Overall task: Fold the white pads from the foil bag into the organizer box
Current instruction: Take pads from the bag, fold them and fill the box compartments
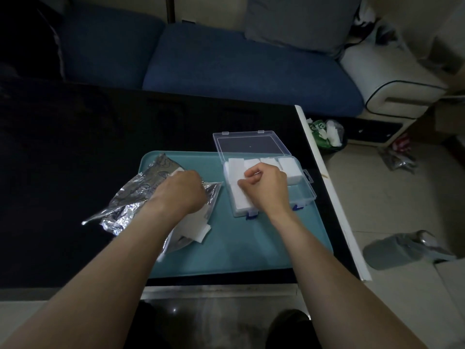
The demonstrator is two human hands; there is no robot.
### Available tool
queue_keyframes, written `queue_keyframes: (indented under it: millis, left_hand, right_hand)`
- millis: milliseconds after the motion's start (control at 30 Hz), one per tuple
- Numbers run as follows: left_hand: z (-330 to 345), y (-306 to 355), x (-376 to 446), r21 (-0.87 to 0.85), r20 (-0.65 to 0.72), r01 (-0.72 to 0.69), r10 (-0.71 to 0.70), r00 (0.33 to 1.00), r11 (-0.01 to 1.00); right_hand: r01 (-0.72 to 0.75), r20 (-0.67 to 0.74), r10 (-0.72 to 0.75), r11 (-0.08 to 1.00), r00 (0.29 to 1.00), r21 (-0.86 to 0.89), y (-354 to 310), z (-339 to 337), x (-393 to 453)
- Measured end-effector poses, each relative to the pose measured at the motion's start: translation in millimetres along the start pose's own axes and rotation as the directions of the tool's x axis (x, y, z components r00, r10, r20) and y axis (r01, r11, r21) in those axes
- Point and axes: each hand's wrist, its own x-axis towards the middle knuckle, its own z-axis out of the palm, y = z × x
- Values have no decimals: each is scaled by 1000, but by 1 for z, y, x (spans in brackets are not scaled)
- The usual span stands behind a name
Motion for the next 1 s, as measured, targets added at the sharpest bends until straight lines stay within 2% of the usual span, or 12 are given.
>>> queue_keyframes:
  millis: [133,300,400,533,633,700,1000]
  left_hand:
    - [0,-1,2,-8,5,1,-1,1000,1000]
    - [1,-1,3,-5,2,3,-3,1000,1000]
    - [0,-2,3,1,6,2,-2,1000,1000]
    - [-1,0,3,8,11,4,-4,1000,1000]
    - [-1,2,2,11,12,1,-1,1000,1000]
    - [-1,2,0,9,12,-1,1,1000,1000]
    - [-1,-2,3,6,7,5,-5,1000,1000]
  right_hand:
    - [-73,-8,74,987,997,141,0,-5,4]
    - [-233,134,198,908,971,348,1,-36,3]
    - [-307,158,267,880,951,363,10,-58,-1]
    - [-356,199,313,901,929,249,18,-62,-5]
    - [-310,191,308,951,932,-20,18,-52,-3]
    - [-295,195,326,940,925,-171,18,-46,-1]
    - [-270,107,345,862,932,-429,26,-35,10]
